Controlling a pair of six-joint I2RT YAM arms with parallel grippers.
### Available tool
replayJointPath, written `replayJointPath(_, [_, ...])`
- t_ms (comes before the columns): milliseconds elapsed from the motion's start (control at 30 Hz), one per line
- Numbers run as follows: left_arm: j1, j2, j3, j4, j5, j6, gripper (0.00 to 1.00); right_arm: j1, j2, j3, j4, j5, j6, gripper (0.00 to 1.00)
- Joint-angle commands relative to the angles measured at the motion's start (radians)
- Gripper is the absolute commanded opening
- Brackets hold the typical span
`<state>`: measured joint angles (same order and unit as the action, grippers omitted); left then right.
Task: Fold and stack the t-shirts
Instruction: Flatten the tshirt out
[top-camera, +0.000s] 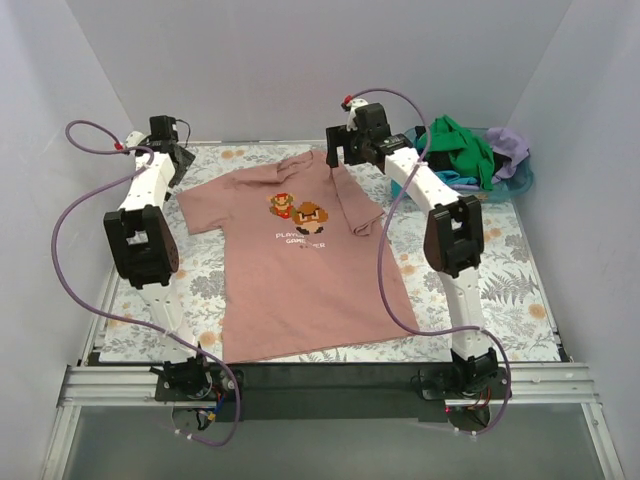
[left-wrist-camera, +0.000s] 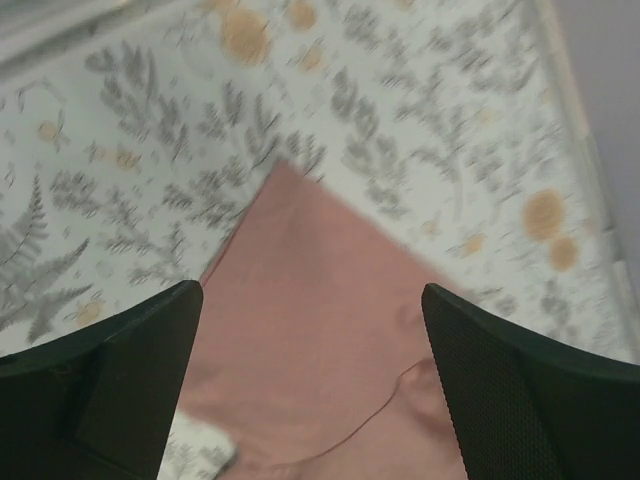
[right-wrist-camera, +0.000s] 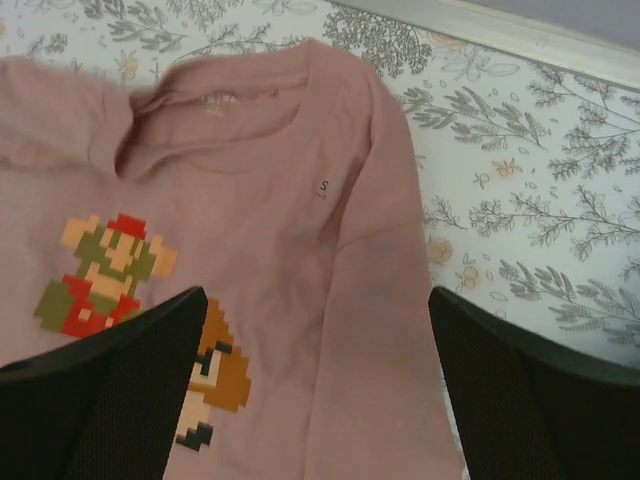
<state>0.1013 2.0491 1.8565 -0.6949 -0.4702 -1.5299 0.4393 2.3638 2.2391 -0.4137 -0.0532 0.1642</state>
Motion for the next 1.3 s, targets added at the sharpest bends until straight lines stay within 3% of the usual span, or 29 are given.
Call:
replayJointPath(0, [0.001, -0.152, 0.063, -0.164, 0.165, -0.016, 0.92, 0.018, -0.326, -0.149, 0.089, 0.016, -0.043, 0.98])
replayJointPath(67, [0.001, -0.245, -0.095, -0.062, 0.220, -0.001, 0.93, 0.032, -0.494, -0.313, 0.082, 0.044, -0.043, 0.98])
replayJointPath(100, [0.001, -0.345, -0.241, -0.020, 0.302, 0.010, 0.93, 0.053, -0.556, -0.489, 0.081, 0.077, -0.038, 0.98])
replayJointPath(233, [-0.026, -0.553, -0.564, 0.164, 0.468, 0.005, 0.93, 0.166, -0.832, -0.909, 0.072, 0.197, 0.038, 0.98])
replayJointPath(400, [-0.179, -0.656, -0.775, 0.255, 0.509, -0.007, 0.94, 0.338, -1.057, -1.280, 0.076, 0.194, 0.258, 0.98])
replayJointPath(567, [-0.281, -0.639, -0.893, 0.276, 0.547, -0.010, 0.95, 0.371, -1.118, -1.535, 0.116, 0.216, 0.399, 0.98])
replayJointPath(767, [-0.333, -0.662, -1.075, 0.325, 0.556, -0.050, 0.96, 0.371, -1.065, -1.509, 0.133, 0.288, 0.350, 0.98])
replayJointPath(1033, [-0.353, -0.708, -1.241, 0.304, 0.438, -0.095, 0.97, 0.308, -0.835, -1.194, 0.133, 0.401, 0.163, 0.98])
replayJointPath(1100, [-0.353, -0.714, -1.243, 0.253, 0.400, -0.108, 0.97, 0.270, -0.743, -1.136, 0.131, 0.408, 0.120, 0.94])
replayJointPath(1233, [-0.353, -0.730, -1.235, 0.176, 0.309, -0.136, 0.97, 0.219, -0.592, -0.974, 0.130, 0.357, 0.032, 0.74])
replayJointPath(1267, [-0.351, -0.731, -1.234, 0.160, 0.294, -0.144, 0.97, 0.214, -0.536, -0.914, 0.128, 0.346, 0.017, 0.74])
